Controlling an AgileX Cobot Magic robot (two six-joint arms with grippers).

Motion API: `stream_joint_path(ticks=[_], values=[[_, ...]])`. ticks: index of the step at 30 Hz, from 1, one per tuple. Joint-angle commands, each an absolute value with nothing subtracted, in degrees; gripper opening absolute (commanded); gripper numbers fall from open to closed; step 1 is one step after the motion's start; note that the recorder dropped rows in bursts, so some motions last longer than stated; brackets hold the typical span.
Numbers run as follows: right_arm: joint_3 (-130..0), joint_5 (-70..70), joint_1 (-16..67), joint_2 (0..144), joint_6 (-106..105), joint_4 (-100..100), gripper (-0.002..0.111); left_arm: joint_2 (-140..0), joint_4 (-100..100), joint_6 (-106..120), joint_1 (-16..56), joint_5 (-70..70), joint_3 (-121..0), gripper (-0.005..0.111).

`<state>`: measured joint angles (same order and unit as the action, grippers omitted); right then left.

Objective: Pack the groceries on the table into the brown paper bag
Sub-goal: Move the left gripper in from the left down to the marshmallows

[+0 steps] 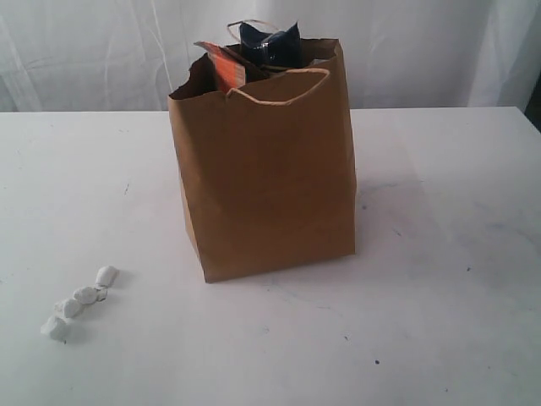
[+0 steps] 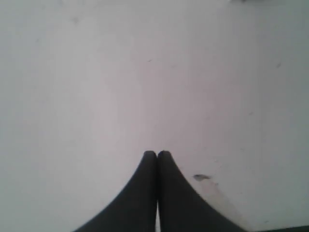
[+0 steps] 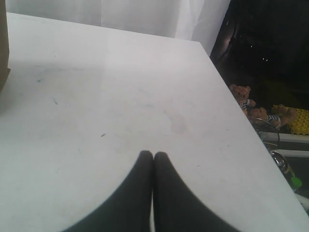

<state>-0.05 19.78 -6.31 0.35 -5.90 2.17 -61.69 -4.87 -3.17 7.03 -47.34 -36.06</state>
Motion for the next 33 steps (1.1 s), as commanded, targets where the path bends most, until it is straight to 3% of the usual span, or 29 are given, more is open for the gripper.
stream_joint_path(ticks=[1, 6, 8, 13, 16, 23, 27, 30, 33], values=[[0.00, 19.67, -6.74, 0.00, -5.57, 2.60, 0.000, -61.29, 5.87, 2.64, 6.48, -42.18, -35.71, 0.000], [0.00, 19.67, -6.74, 0.00, -5.57, 2.60, 0.000, -61.29, 8.59, 8.30, 6.48, -32.16, -35.71, 0.007], [0.00, 19.67, -6.74, 0.00, -5.57, 2.60, 0.000, -61.29, 8.48, 9.40, 6.48, -30.07, -35.71, 0.018], [0.00, 19.67, -6.74, 0.00, -5.57, 2.60, 0.000, -61.39, 8.48, 11.81, 6.48, -25.52, -35.71, 0.063], [0.00, 19.67, -6.74, 0.00, -5.57, 2.60, 0.000, -61.39, 8.60, 11.81, 6.48, -21.89, -35.71, 0.073], [0.00, 19.67, -6.74, 0.00, -5.57, 2.60, 0.000, -62.95, 20.03, 14.57, 6.48, -18.63, -35.71, 0.071], [0.00, 19.67, -6.74, 0.00, -5.57, 2.60, 0.000, -69.19, 28.73, 36.77, 6.48, -16.79, -35.22, 0.058], [0.00, 19.67, -6.74, 0.00, -5.57, 2.60, 0.000, -73.52, 45.95, 53.79, 6.48, -17.80, -35.60, 0.049], [0.00, 19.67, -6.74, 0.00, -5.57, 2.60, 0.000, -76.72, 65.08, 75.80, 6.48, -23.52, -35.60, 0.048]])
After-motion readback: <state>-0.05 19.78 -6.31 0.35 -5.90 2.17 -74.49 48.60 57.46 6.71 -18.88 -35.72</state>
